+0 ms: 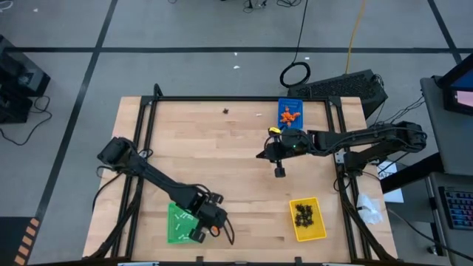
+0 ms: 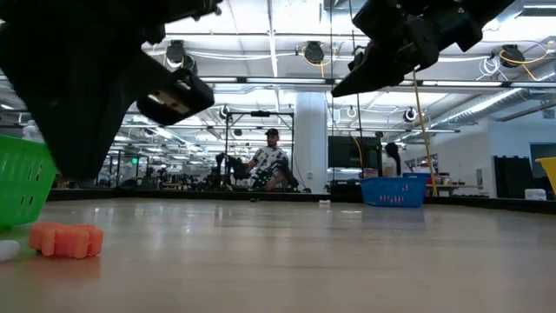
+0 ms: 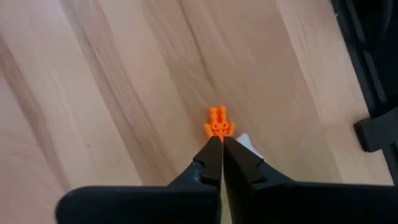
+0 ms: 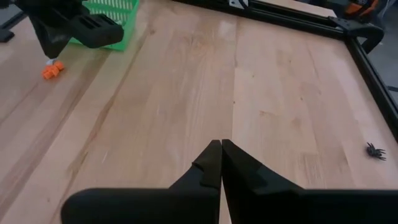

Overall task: Sort Halloween decoration
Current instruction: Put the orange toy skeleton into the blue bin

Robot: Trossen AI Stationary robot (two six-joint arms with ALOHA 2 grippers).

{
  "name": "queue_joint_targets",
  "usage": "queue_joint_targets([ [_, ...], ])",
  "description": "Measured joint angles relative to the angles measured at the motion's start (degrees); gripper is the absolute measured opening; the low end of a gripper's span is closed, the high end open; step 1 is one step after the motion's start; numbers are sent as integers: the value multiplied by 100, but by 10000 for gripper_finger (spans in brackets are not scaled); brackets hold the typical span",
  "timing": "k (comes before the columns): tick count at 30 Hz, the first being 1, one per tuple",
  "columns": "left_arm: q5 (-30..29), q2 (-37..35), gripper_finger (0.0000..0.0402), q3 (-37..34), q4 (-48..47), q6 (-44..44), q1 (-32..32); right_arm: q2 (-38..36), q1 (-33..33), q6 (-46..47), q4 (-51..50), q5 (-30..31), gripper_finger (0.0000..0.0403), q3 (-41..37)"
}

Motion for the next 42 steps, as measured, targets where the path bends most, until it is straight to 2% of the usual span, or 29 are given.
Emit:
queue_joint_targets([
  [3,13,8,36,0,-11,-62,1,0,0,0,7,0,0,0],
  [10,14,90,136,4,92,-64,1,1,-2,-36,24,-2,0,0],
  [15,76,297,160,0,285,30,39,2,0,-39,24,-4,0,0],
  [24,67,545,129,19,304,139,114,2,-2,-39,24,-4,0,0],
  [34,116,623,119,20,306,347,132,2,-2,-61,26,-4,0,0],
  [37,52,625,95,17,292,535,152,2,-2,-63,26,-4,0,0],
  [42,46,587,28,13,266,772,294,2,-2,-98,24,-3,0,0],
])
